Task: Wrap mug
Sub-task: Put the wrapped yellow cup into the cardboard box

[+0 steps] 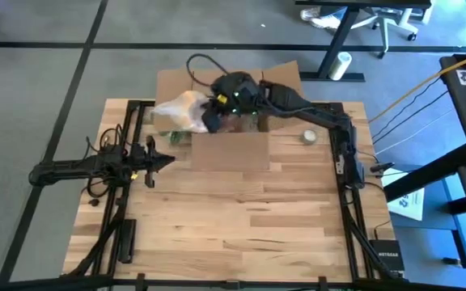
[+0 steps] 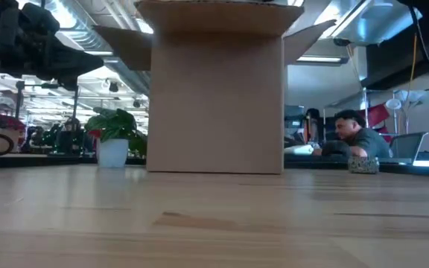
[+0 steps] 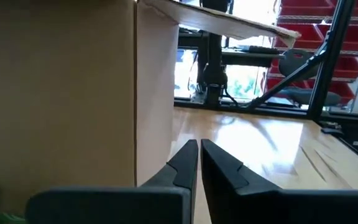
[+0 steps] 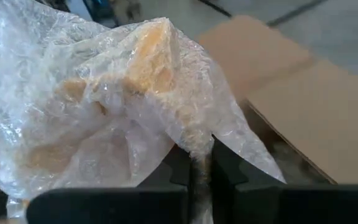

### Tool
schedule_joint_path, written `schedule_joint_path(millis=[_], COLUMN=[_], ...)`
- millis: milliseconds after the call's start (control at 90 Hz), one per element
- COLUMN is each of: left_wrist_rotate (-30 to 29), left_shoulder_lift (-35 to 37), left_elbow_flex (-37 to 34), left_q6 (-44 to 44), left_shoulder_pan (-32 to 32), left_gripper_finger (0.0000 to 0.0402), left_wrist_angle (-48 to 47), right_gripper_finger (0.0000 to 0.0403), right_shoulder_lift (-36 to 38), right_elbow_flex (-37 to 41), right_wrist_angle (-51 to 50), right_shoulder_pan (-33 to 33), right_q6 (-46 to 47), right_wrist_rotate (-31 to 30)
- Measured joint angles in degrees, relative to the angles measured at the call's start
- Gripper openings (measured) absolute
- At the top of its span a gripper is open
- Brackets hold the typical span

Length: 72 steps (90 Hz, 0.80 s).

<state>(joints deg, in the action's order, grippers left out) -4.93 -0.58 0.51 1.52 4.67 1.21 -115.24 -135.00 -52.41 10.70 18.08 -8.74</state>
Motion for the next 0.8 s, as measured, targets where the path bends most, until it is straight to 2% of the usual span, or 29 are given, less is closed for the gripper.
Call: schedule_joint_path(millis=[222,322,589,800], left_wrist_rotate=[0.00,0.00,0.02,0.00], left_shoulder_lift=[0.00,-0.04,-0.04,-0.04], left_elbow_flex=[0.00,0.00,0.00,0.00], left_q6=[0.00,0.00,0.00,0.00], left_shoulder_pan=[0.00,0.00,-0.01,0.00], left_gripper_finger=[0.0001,0.0001,0.0001,0.0001], left_wrist_angle=[0.00,0.00,0.00,0.00], right_gripper_finger=[0.0002,0.0002,0.0002,0.0002], right_shoulder_lift=[1.68,1.69,-2.93,-7.69], right_elbow_flex=[0.00,0.49,1.97,1.84], right_wrist_angle=[-11.40,-14.13,-18.86,-15.37], right_shoulder_pan=[1.40,1.86,4.40,4.79], right_q6=[1.44,2.83,4.81,3.75], right_wrist_rotate=[-1.40,-3.83,-0.93,0.62])
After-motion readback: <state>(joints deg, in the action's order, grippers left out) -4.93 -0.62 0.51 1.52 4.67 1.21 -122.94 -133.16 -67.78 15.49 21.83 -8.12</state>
